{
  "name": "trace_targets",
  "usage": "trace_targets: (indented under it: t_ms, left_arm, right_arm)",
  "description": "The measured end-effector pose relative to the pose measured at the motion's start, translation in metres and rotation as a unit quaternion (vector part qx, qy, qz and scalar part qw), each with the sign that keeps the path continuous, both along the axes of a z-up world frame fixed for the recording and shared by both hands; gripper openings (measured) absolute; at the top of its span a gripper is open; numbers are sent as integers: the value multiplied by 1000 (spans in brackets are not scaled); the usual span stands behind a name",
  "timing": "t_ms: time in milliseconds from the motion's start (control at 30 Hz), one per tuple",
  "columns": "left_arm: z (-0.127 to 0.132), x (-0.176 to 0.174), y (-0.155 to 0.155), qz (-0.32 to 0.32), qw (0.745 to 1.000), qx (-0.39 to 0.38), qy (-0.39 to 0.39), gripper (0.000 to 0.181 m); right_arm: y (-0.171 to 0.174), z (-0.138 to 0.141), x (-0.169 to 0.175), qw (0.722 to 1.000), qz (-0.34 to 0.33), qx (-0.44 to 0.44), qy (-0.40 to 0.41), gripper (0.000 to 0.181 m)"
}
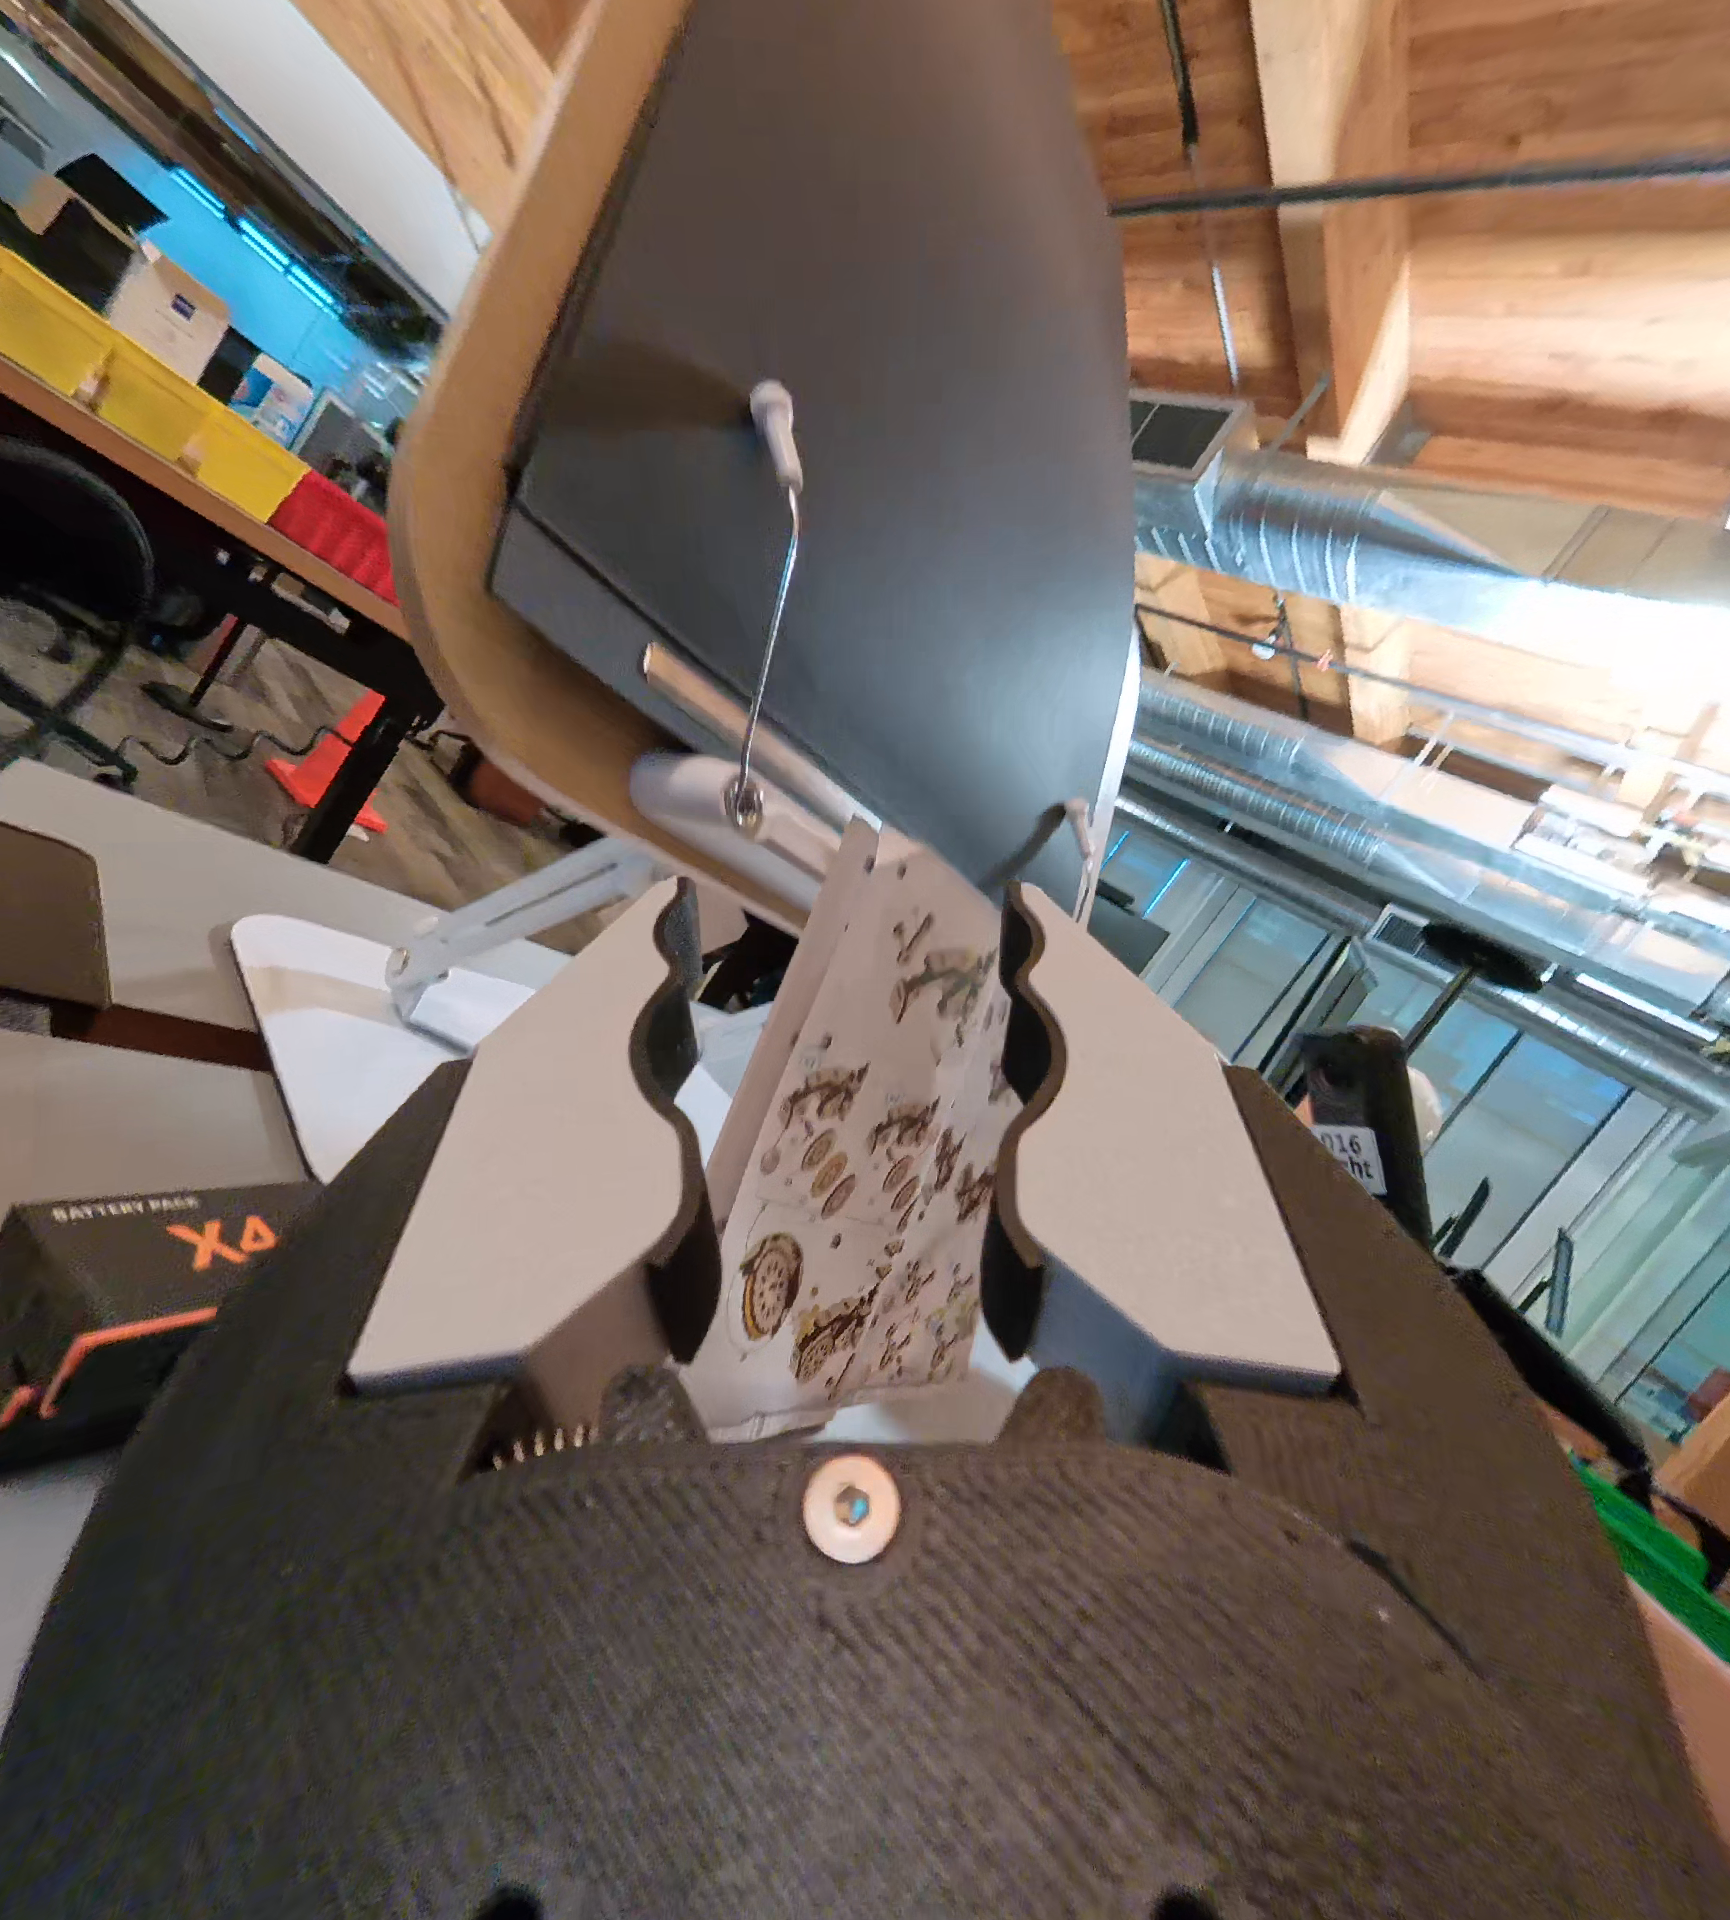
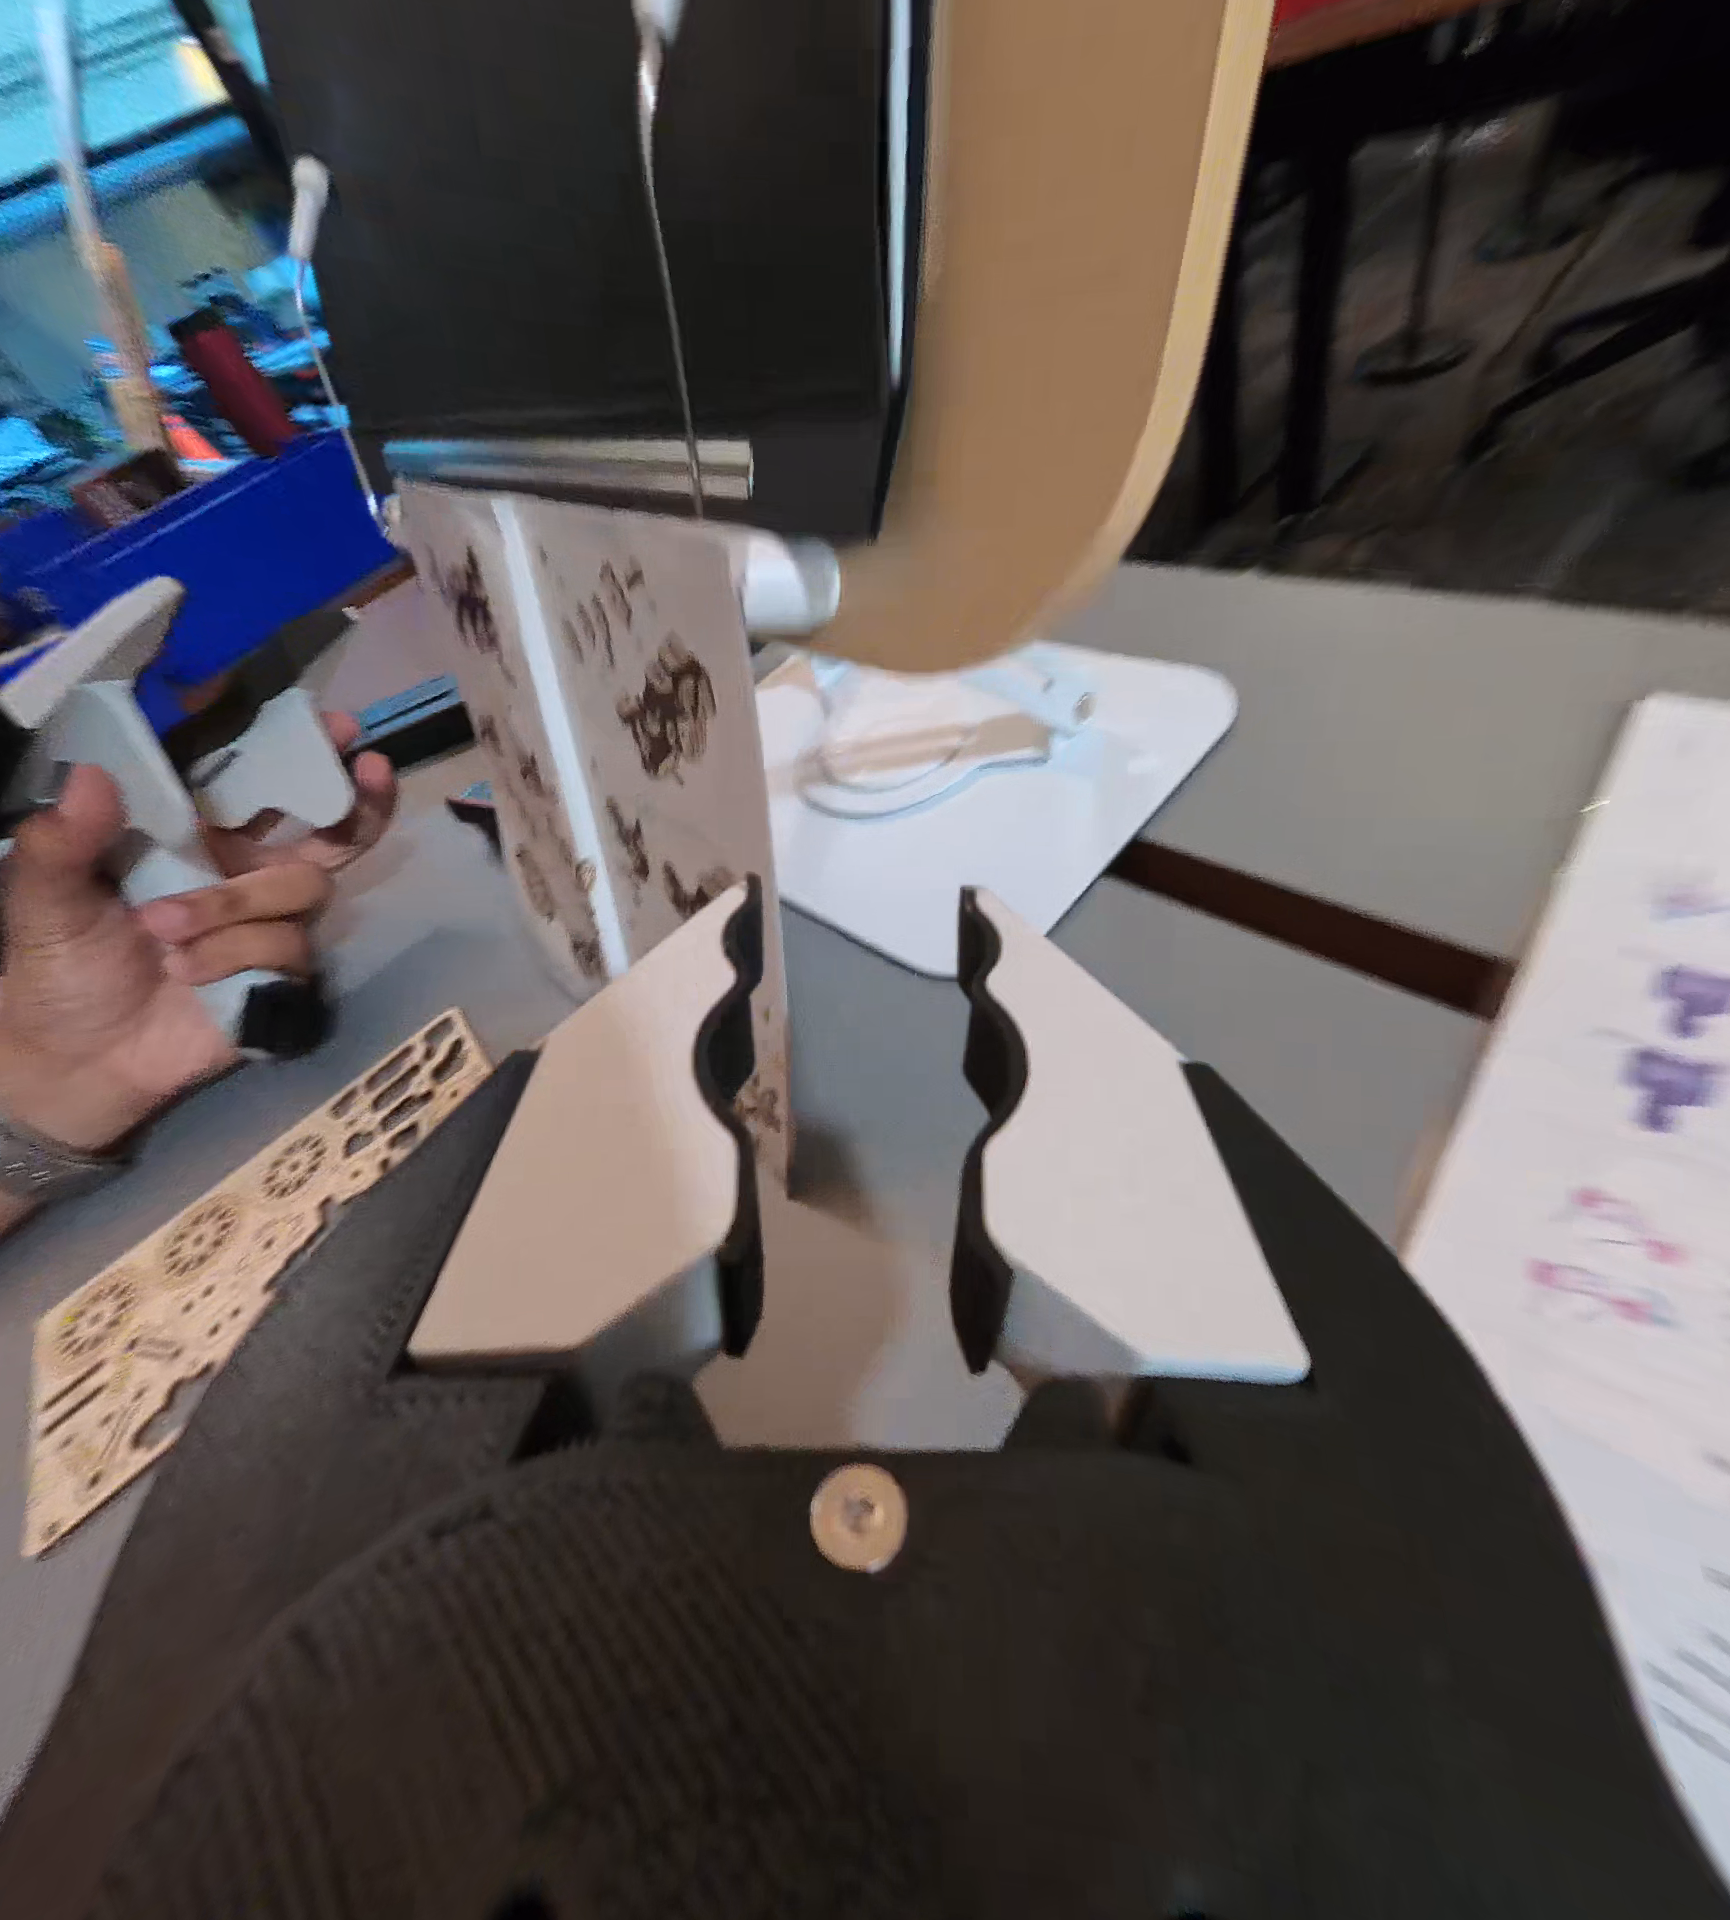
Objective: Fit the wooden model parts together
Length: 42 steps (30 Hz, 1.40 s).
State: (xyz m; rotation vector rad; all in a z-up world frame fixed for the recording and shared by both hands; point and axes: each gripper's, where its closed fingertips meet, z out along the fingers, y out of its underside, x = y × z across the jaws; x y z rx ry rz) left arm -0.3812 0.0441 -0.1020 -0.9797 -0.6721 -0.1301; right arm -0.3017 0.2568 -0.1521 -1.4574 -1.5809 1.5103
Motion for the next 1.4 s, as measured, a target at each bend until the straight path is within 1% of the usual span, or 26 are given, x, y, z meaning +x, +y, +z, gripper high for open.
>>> trace_targets:
  t_ms: [33,133,200,233,300,367,400,433,467,533,600,633,667,733,800,833,867,933,967,1033,1100,1167,1233,1300,1367,1400]
  left_arm:
    - [7,-1,-6,0,1000,9,0,55]
    - [39,3,-22,19,999,25,19,51]
    - [62,7,-27,35,999,23,16,49]
    - [74,15,-27,32,999,23,16,45]
    - [95,35,-23,19,999,11,25,25]
    - [109,59,-16,7,999,-12,47,0]
    - [111,70,-12,4,998,-28,57,0]
    - [107,82,-8,-3,997,-52,62,0]
    - [98,97,-3,-19,994,-83,69,0]
    - [69,131,-4,-55,986,-140,76,0]
    - [40,173,-16,-77,981,-166,68,0]
    - [28,196,-24,-78,980,-173,66,0]
    - [17,217,-32,-65,978,-184,73,0]
    - [-9,257,-39,-43,966,-231,112,0]
    - [-31,288,-36,-59,949,-282,130,0]
    - [-36,297,-34,-72,946,-290,125,0]
    - [-35,300,-33,-78,948,-286,117,0]
    - [-35,296,-33,-73,951,-281,102,0]
    - [-38,293,-33,-74,950,-291,91,0]
    - [-47,292,-31,-103,940,-315,79,0]
    - [-50,289,-34,-111,939,-319,70,4]
    - [-52,285,-39,-119,940,-315,60,17]
    - [-53,277,-43,-111,943,-311,51,23]
    - [-58,267,-43,-101,942,-316,56,24]
    - [-64,254,-40,-85,940,-326,52,40]
    - [-64,249,-37,-88,943,-318,42,54]
  right_arm:
    - [5,13,3,1000,-21,18,14,35]
    - [11,65,18,993,-73,43,77,30]
    - [1,93,30,990,-72,66,99,28]
    - [-7,103,36,990,-60,81,99,29]
    - [-25,119,53,990,-36,100,93,29]
    - [-47,130,79,991,-5,89,103,23]
    - [-58,133,93,991,5,69,115,18]
    - [-69,134,108,991,15,45,128,14]
    - [-80,129,124,990,22,22,137,9]
    - [-95,109,155,989,21,-1,148,2]
    - [-95,88,187,983,-33,8,182,0]
    - [-94,77,203,978,-61,27,197,0]
    - [-96,65,218,975,-74,48,203,0]
    - [-105,46,236,978,-67,69,183,0]
    - [-113,38,247,985,-45,62,155,0]
    - [-111,38,251,986,-48,56,150,0]
    - [-107,39,254,986,-56,45,149,0]
    - [-99,39,261,987,-66,18,144,0]
    - [-97,36,263,989,-65,7,135,0]
    - [-96,28,265,992,-54,-4,115,0]
    - [-98,20,262,994,-45,-4,98,0]
    - [-101,11,258,996,-37,5,81,0]
    - [-104,4,254,997,-30,13,67,0]
    - [-106,-2,250,998,-22,19,56,0]
    - [-107,-6,243,998,-15,27,52,0]
    - [-106,-8,238,998,-13,34,52,0]
